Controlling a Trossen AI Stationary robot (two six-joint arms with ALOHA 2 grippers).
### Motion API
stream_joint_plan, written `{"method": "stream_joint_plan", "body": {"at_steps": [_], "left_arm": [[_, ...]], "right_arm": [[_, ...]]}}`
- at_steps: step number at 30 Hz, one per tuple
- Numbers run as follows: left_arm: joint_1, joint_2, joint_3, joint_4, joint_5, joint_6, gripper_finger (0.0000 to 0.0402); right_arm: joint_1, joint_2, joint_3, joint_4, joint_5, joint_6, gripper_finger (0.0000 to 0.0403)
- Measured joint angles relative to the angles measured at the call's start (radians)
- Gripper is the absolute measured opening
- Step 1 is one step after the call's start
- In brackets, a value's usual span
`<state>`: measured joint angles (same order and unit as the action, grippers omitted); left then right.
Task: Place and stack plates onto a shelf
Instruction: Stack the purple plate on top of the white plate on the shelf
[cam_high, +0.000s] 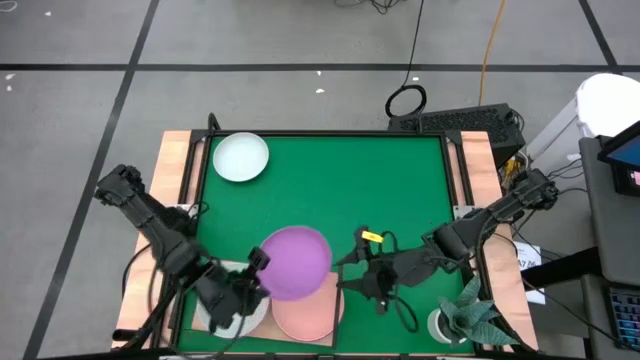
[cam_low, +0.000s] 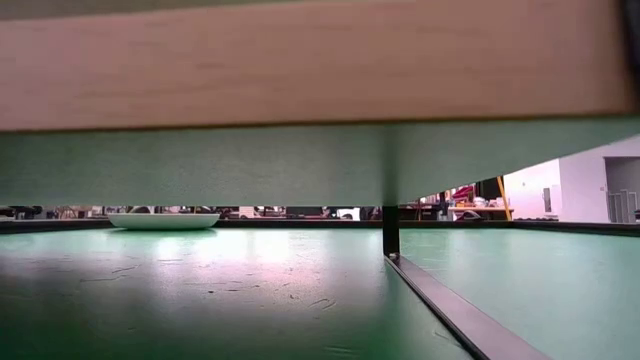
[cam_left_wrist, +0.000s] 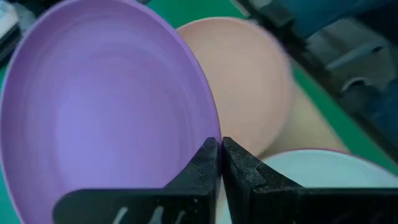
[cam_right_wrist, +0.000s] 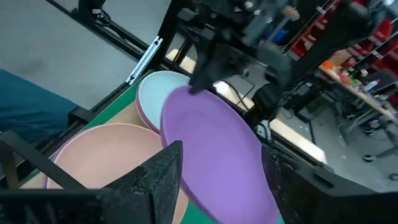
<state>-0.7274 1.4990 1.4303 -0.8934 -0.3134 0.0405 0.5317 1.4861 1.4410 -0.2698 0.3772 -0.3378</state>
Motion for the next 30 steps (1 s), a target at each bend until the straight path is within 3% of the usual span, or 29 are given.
{"method": "stream_joint_plan", "body": {"at_steps": [5, 16, 30], "left_arm": [[-0.119, 0.000, 0.000, -0.010, -0.001, -0.193, 0.0011], [-0.340, 0.019, 0.000, -0.014, -0.001, -0.612, 0.0011], [-0.402, 0.136, 0.000, -0.085, 0.064, -0.788, 0.0011]], "right_arm": [[0.049, -0.023, 0.000, -0.004, 0.071, 0.000, 0.0199], [0.072, -0.025, 0.000, -0.004, 0.076, 0.005, 0.0197], [0.072, -0.025, 0.000, -0.004, 0.076, 0.007, 0.0197]]}}
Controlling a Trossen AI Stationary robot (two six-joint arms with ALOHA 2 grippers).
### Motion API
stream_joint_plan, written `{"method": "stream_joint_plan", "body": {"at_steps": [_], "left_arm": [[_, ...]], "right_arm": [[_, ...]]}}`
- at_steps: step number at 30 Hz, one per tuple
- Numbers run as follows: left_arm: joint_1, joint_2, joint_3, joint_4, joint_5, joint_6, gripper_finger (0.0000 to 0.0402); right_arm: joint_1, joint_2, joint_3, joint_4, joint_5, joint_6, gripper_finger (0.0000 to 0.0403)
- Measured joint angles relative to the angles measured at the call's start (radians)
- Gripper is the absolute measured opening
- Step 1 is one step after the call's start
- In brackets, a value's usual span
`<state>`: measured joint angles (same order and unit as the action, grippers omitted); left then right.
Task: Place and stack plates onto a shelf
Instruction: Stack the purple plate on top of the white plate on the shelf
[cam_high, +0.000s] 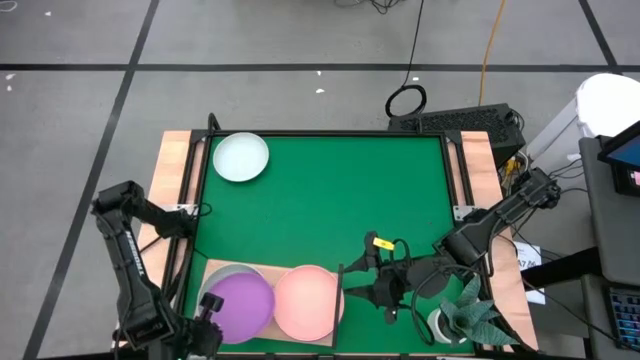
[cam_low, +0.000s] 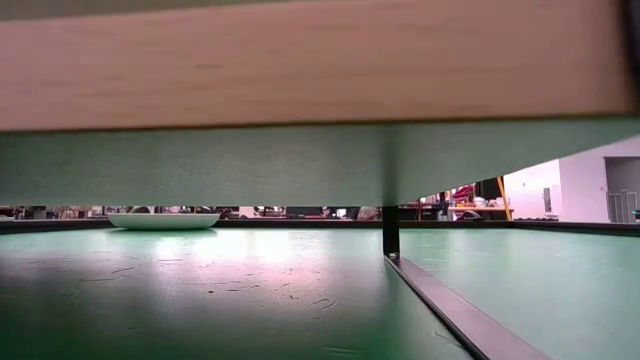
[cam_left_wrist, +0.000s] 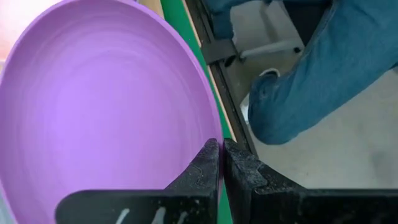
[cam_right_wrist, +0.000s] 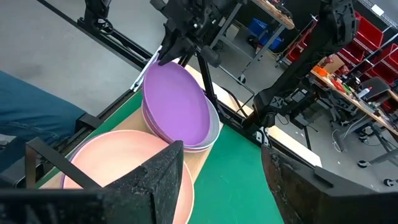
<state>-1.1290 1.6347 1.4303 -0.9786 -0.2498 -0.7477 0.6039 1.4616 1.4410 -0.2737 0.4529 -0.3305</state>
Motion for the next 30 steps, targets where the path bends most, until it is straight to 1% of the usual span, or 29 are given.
{"method": "stream_joint_plan", "body": {"at_steps": [5, 12, 19, 22, 25, 30], "left_arm": [[0.000, 0.005, 0.004, -0.025, 0.015, -0.007, 0.0011], [0.002, 0.004, 0.049, -0.125, 0.016, -0.022, 0.0011], [0.003, 0.004, 0.050, -0.137, 0.017, -0.103, 0.0013], [0.002, 0.004, 0.050, -0.153, -0.003, -0.132, 0.0026], [0.001, 0.004, 0.050, -0.165, -0.037, -0.151, 0.0048], [0.002, 0.004, 0.050, -0.170, -0.038, -0.155, 0.0082]], "right_arm": [[-0.001, 0.000, 0.000, 0.000, 0.000, 0.000, 0.0196], [-0.001, 0.000, 0.000, -0.001, 0.000, 0.004, 0.0196], [-0.001, 0.000, 0.001, -0.004, 0.000, 0.004, 0.0196], [-0.001, 0.000, 0.001, -0.007, -0.002, 0.006, 0.0196], [-0.001, 0.000, 0.001, -0.008, -0.003, 0.015, 0.0196], [-0.001, 0.000, 0.001, -0.008, -0.003, 0.016, 0.0196]]}}
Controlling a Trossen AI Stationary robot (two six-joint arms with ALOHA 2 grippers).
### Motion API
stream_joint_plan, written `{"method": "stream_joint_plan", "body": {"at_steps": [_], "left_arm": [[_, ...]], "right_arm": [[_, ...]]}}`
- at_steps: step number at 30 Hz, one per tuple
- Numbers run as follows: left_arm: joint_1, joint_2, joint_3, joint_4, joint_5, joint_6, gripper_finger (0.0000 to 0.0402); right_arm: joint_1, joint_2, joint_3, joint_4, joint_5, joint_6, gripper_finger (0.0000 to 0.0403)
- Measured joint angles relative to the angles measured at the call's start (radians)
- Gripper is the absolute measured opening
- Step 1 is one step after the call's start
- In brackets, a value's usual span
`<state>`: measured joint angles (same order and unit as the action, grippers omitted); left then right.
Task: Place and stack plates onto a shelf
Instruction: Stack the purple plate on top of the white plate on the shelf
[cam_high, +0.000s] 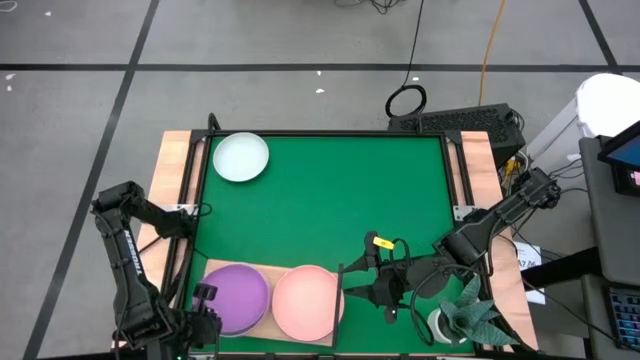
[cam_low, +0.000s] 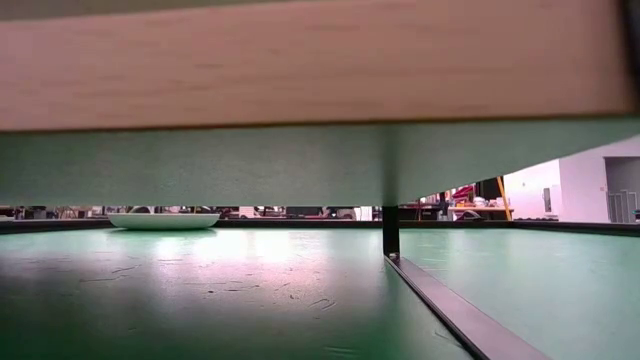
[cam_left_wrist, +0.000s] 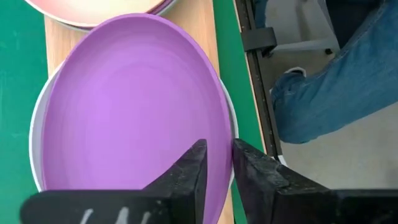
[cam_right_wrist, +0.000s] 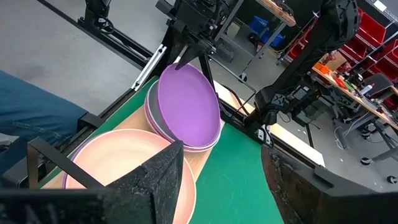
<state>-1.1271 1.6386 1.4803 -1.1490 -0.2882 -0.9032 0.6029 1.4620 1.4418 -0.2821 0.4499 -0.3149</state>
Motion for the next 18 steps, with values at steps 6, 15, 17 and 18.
{"method": "stream_joint_plan", "body": {"at_steps": [6, 15, 17, 18], "left_arm": [[0.005, 0.000, 0.000, 0.000, 0.001, -0.018, 0.0094], [0.054, 0.000, 0.000, 0.010, 0.040, -0.025, 0.0095], [0.070, 0.000, 0.000, 0.009, 0.060, -0.022, 0.0095], [0.078, 0.000, 0.000, 0.009, 0.071, -0.022, 0.0095]], "right_arm": [[0.000, 0.000, 0.000, -0.009, 0.000, 0.000, 0.0196], [-0.001, 0.000, 0.000, -0.009, -0.001, 0.007, 0.0196], [-0.001, 0.000, 0.000, -0.009, -0.001, 0.007, 0.0196], [-0.001, 0.000, 0.000, -0.009, -0.001, 0.007, 0.0196]]}}
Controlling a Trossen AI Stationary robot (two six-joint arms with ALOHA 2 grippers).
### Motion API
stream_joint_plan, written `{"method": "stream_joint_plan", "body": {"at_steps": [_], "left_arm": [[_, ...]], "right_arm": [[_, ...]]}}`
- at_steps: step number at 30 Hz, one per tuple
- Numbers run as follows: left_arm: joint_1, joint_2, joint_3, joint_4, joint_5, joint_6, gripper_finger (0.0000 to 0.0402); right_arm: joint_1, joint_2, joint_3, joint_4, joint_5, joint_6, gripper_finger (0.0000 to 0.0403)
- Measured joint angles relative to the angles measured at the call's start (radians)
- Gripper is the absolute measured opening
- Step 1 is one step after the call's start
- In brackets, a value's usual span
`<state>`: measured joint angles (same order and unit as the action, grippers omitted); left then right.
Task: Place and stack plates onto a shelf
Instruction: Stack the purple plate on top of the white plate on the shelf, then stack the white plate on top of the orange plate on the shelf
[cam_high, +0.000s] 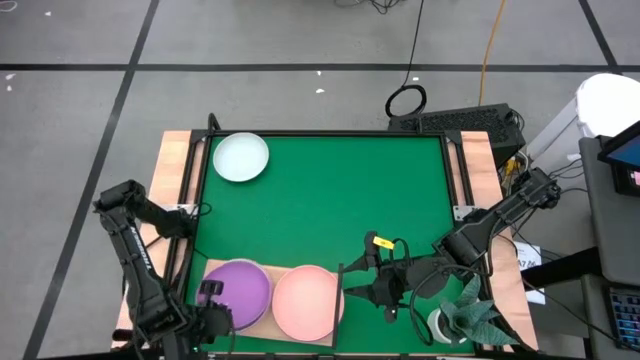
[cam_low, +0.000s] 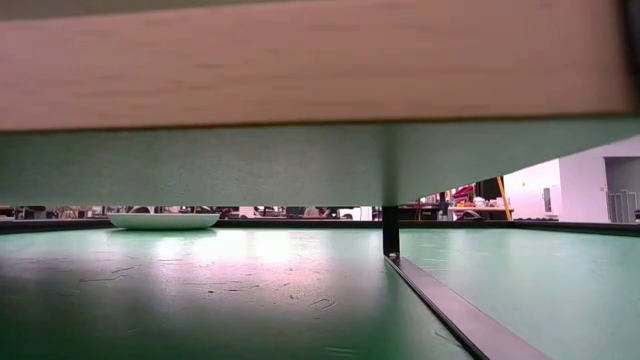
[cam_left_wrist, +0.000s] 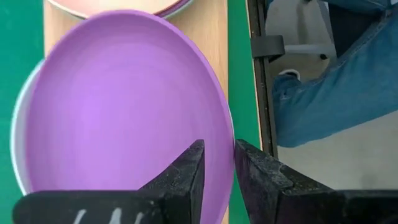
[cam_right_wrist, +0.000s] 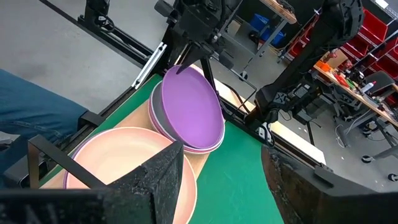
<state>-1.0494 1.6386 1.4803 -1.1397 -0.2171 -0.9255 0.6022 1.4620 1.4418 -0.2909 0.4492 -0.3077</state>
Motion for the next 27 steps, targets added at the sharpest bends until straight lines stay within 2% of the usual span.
{"method": "stream_joint_plan", "body": {"at_steps": [8, 14, 21, 24, 27], "left_arm": [[0.044, 0.000, 0.000, 0.010, 0.107, 0.007, 0.0095], [0.094, -0.001, 0.000, -0.004, 0.116, 0.104, 0.0095], [0.259, -0.001, 0.000, -0.147, 0.025, 0.242, 0.0095], [0.344, -0.001, 0.000, -0.249, -0.032, 0.336, 0.0095], [0.437, -0.001, 0.000, -0.297, -0.039, 0.459, 0.0095]], "right_arm": [[0.000, 0.000, 0.000, -0.019, 0.000, 0.008, 0.0196], [0.000, 0.000, 0.000, -0.024, 0.000, 0.008, 0.0196], [0.000, 0.000, 0.000, -0.036, 0.010, 0.004, 0.0196], [0.000, 0.000, 0.000, -0.061, 0.054, 0.002, 0.0196], [0.000, 0.000, 0.000, -0.104, 0.104, 0.007, 0.0196]]}}
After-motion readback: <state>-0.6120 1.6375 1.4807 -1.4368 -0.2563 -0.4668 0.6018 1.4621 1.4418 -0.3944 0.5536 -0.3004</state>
